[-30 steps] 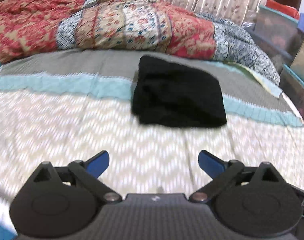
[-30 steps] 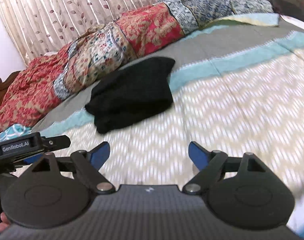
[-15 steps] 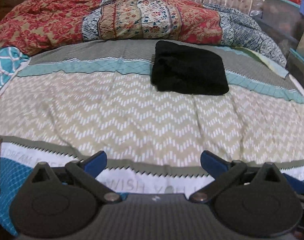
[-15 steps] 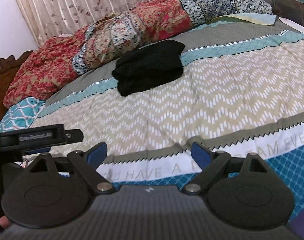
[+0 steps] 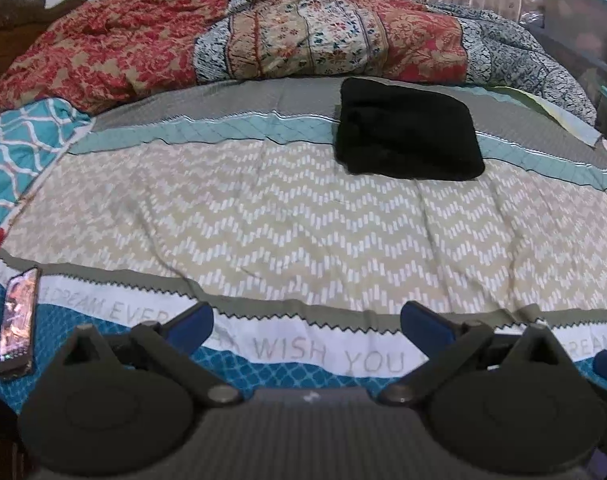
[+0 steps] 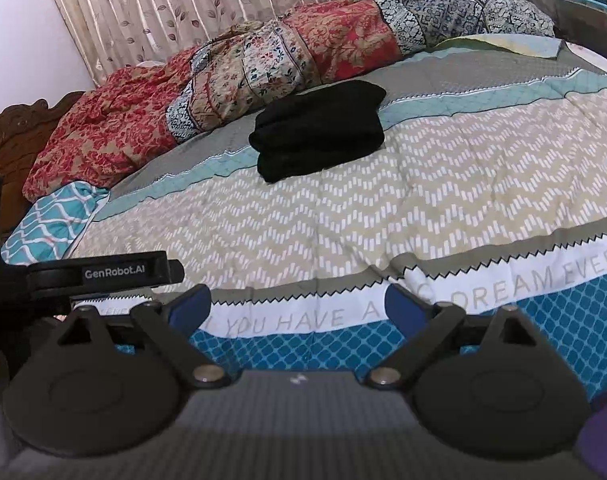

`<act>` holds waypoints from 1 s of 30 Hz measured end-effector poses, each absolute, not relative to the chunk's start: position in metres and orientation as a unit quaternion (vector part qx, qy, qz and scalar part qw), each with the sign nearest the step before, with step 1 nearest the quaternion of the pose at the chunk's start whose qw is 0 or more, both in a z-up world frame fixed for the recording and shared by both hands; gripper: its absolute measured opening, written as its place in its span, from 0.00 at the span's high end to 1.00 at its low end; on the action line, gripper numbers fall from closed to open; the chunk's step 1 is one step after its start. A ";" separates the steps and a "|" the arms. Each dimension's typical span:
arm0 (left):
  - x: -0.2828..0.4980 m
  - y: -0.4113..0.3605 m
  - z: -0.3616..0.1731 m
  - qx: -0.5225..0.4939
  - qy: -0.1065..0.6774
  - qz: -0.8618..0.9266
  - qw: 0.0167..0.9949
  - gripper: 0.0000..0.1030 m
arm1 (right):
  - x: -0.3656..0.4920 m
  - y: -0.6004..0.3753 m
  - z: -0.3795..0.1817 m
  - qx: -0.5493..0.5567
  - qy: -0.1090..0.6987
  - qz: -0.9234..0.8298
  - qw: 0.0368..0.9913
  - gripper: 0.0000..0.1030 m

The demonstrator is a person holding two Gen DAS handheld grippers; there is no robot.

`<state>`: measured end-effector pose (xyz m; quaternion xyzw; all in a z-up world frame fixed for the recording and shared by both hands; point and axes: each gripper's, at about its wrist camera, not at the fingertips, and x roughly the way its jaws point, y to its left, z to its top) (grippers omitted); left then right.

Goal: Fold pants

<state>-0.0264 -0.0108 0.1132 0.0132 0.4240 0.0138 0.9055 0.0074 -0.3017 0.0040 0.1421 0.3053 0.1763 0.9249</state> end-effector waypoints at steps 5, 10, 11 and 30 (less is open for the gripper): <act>-0.030 -0.010 0.115 0.031 0.408 0.029 0.912 0.00 | 0.005 -0.300 0.004 0.140 0.307 0.174 0.925 0.07; -0.032 -0.011 0.115 0.044 0.405 0.032 0.913 0.00 | 0.000 -0.298 0.004 0.138 0.304 0.170 0.927 0.07; -0.032 -0.012 0.115 0.049 0.404 0.031 0.913 0.00 | -0.001 -0.298 0.004 0.138 0.304 0.168 0.928 0.07; -0.030 -0.018 0.102 0.080 0.424 0.034 0.902 0.00 | 0.000 -0.303 0.000 0.150 0.313 0.144 0.927 0.07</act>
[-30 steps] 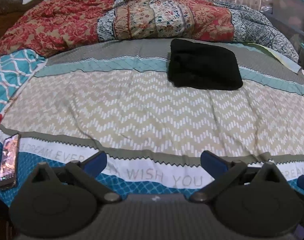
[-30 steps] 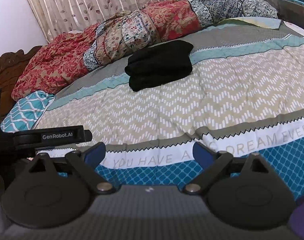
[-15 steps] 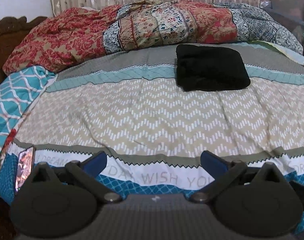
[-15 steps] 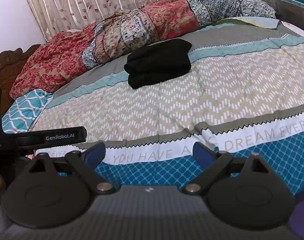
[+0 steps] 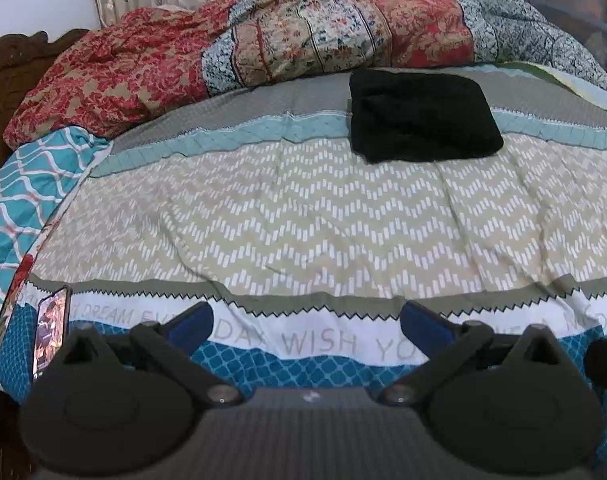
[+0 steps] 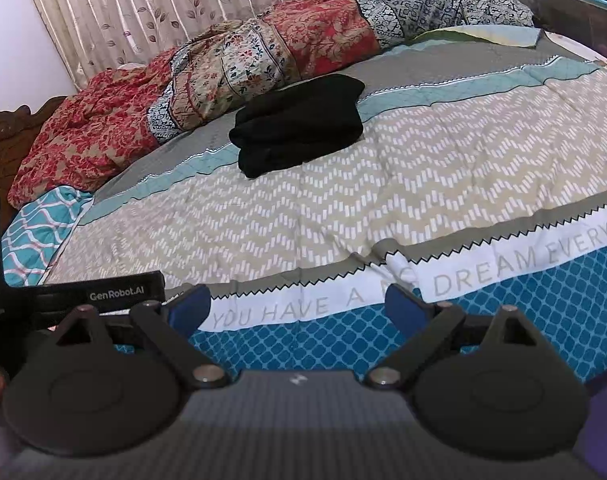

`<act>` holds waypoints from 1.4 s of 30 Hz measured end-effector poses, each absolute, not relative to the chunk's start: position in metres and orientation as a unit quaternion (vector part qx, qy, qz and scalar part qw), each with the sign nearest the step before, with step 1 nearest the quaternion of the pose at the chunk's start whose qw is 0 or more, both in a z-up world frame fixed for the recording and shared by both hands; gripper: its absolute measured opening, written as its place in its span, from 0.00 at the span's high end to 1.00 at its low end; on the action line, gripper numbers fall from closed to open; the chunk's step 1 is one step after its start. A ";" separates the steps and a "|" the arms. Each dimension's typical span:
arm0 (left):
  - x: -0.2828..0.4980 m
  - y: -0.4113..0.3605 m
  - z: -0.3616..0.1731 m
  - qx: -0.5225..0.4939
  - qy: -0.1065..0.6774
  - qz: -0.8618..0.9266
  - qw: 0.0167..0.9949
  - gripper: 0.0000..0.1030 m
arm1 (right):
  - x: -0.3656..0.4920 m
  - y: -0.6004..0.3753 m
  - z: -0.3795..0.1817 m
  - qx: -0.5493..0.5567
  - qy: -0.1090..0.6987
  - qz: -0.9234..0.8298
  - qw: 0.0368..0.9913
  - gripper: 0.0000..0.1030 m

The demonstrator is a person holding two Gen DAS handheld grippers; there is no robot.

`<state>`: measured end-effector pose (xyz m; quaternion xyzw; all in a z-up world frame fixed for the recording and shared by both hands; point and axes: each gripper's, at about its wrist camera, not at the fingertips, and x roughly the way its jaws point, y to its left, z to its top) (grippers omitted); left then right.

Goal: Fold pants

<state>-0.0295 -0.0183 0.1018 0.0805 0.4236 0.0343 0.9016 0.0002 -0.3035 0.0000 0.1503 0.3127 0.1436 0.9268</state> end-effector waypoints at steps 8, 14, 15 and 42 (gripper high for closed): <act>-0.030 -0.017 0.100 0.093 0.422 0.034 0.901 0.00 | 0.002 -0.303 -0.004 0.155 0.325 0.146 0.922 0.07; -0.031 -0.018 0.099 0.098 0.421 0.033 0.901 0.00 | 0.000 -0.300 -0.004 0.154 0.327 0.146 0.921 0.07; -0.032 -0.019 0.099 0.101 0.420 0.034 0.901 0.00 | 0.000 -0.300 -0.004 0.155 0.327 0.146 0.921 0.07; -0.030 -0.010 0.098 0.108 0.431 0.062 0.893 0.00 | -0.001 -0.299 -0.005 0.153 0.329 0.146 0.920 0.07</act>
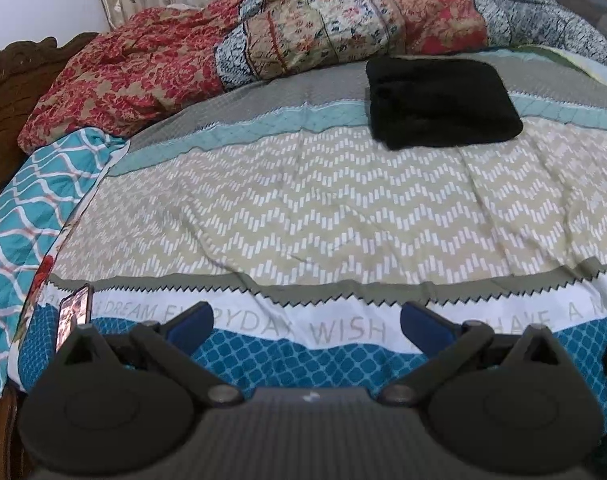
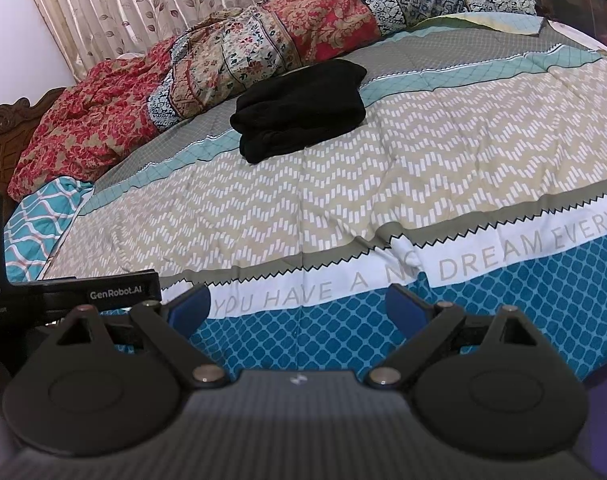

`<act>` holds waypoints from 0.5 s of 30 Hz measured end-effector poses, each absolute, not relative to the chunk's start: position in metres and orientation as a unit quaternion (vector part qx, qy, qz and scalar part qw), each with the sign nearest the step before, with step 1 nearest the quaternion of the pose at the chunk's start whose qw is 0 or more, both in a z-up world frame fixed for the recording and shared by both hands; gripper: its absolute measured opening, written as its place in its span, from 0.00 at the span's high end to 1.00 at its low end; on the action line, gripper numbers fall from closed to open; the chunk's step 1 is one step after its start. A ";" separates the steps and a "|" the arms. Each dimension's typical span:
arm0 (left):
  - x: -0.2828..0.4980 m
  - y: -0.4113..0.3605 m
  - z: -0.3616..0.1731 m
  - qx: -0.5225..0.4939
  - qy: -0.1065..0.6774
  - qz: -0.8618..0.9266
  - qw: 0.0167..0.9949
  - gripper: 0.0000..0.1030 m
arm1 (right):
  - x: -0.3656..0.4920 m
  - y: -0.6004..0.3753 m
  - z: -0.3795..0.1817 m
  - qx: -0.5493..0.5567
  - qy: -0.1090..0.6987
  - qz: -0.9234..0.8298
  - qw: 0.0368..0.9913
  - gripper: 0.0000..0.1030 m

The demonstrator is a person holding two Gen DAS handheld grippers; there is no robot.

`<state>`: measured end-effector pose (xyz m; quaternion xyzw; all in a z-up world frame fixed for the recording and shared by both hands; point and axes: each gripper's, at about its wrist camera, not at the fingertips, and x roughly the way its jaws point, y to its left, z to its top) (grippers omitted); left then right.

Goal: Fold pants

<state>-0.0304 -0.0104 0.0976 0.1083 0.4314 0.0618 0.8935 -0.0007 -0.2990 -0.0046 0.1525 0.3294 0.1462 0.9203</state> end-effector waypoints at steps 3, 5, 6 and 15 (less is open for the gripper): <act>-0.030 -0.007 0.097 0.105 0.434 0.065 0.892 0.00 | -0.001 -0.299 -0.005 0.152 0.330 0.147 0.920 0.07; -0.030 -0.006 0.097 0.107 0.433 0.067 0.892 0.00 | -0.001 -0.299 -0.005 0.152 0.330 0.147 0.920 0.07; -0.030 -0.006 0.097 0.108 0.433 0.066 0.892 0.00 | -0.001 -0.298 -0.005 0.152 0.330 0.148 0.920 0.07; -0.031 -0.006 0.098 0.114 0.426 0.057 0.896 0.00 | 0.000 -0.297 -0.005 0.149 0.332 0.149 0.919 0.07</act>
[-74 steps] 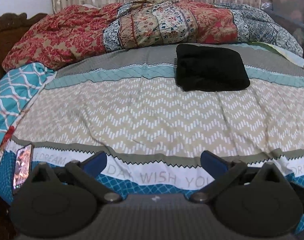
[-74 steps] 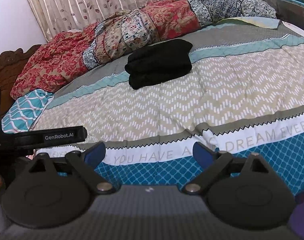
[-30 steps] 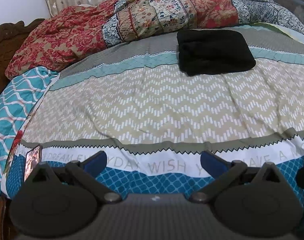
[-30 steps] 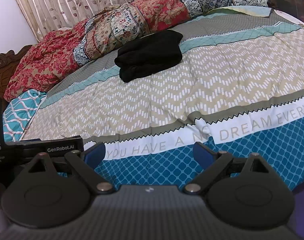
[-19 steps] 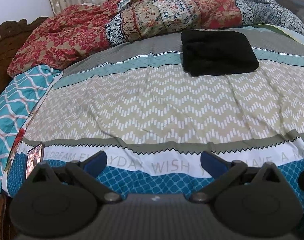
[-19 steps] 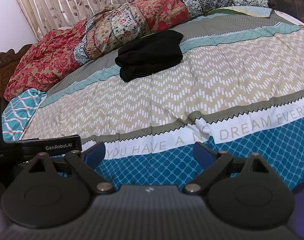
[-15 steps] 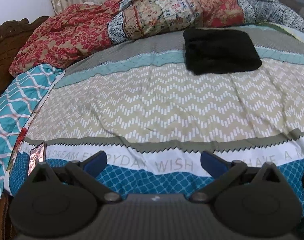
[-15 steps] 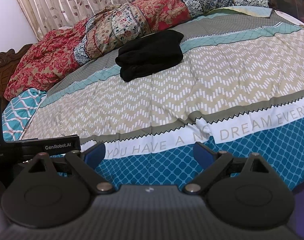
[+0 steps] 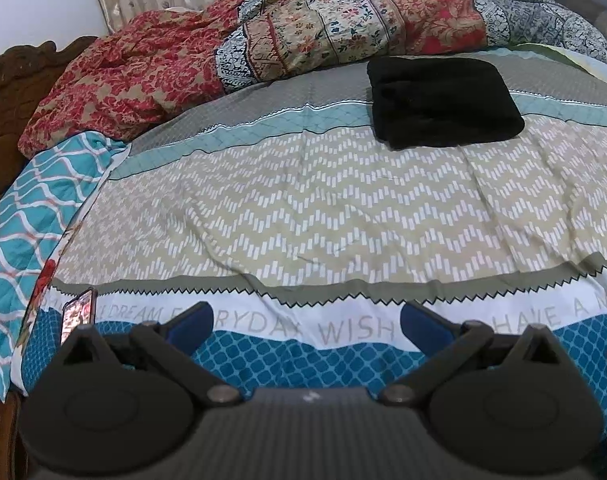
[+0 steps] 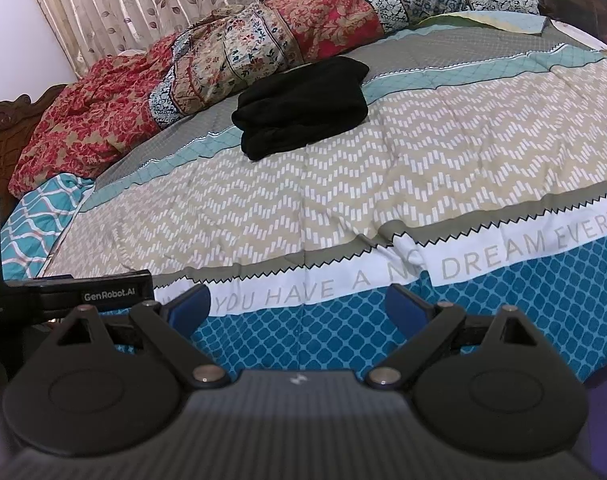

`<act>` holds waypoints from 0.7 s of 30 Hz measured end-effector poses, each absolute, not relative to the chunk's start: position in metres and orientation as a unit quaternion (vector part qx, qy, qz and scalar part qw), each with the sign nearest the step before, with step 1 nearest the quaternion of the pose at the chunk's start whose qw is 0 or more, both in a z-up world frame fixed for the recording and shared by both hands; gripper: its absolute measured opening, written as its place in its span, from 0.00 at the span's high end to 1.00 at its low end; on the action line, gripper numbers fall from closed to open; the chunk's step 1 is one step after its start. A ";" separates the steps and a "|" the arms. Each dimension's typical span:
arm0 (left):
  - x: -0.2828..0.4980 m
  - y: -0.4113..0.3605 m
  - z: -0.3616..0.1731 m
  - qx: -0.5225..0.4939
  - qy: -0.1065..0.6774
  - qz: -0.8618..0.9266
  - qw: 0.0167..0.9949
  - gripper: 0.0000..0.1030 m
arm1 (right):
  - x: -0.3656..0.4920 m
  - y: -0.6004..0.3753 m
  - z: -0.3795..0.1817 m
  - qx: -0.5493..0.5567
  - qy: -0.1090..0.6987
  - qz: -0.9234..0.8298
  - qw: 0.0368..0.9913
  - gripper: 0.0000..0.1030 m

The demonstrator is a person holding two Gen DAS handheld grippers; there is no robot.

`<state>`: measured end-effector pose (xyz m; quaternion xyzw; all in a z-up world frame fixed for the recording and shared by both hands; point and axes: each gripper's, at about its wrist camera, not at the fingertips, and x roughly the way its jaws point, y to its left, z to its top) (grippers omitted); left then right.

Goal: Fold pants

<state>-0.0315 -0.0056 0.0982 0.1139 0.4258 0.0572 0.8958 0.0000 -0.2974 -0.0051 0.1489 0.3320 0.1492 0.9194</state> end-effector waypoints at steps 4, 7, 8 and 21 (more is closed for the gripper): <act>-0.030 -0.004 0.097 0.113 0.428 0.062 0.895 0.00 | 0.001 -0.298 -0.005 0.149 0.333 0.150 0.919 0.07; -0.030 -0.004 0.096 0.112 0.430 0.063 0.893 0.00 | 0.001 -0.298 -0.006 0.149 0.334 0.150 0.919 0.07; -0.030 -0.004 0.096 0.113 0.431 0.064 0.893 0.00 | 0.001 -0.298 -0.006 0.149 0.333 0.150 0.919 0.07; -0.030 -0.004 0.091 0.113 0.439 0.061 0.889 0.00 | 0.002 -0.300 -0.007 0.153 0.336 0.149 0.917 0.07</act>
